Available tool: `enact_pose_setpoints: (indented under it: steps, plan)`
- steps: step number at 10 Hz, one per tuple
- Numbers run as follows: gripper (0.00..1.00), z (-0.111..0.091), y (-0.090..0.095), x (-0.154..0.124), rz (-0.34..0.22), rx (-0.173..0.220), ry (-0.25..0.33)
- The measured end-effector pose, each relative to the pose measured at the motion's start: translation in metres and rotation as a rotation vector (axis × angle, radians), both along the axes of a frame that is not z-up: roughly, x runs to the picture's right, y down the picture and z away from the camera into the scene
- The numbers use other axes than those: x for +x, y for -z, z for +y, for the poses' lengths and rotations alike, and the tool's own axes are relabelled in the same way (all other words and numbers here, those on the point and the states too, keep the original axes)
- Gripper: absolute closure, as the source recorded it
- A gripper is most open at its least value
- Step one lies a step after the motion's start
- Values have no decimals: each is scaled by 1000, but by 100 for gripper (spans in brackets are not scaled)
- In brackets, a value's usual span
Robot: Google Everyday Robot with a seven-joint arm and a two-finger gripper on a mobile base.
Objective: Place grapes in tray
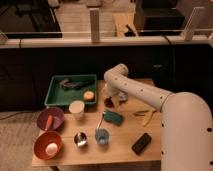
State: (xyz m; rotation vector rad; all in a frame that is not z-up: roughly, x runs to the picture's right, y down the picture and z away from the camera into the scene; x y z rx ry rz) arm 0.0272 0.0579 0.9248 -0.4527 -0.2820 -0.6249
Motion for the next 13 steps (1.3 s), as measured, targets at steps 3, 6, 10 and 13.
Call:
enact_pose_setpoints:
  steps: [3,6,10,13]
  plan:
    - [20,8,-8,1,21,-8,-8]
    - [42,11,-17,4,34,-15,-18]
    - [84,13,-24,13,89,-18,-19]
    - [100,8,-21,20,83,-18,-62]
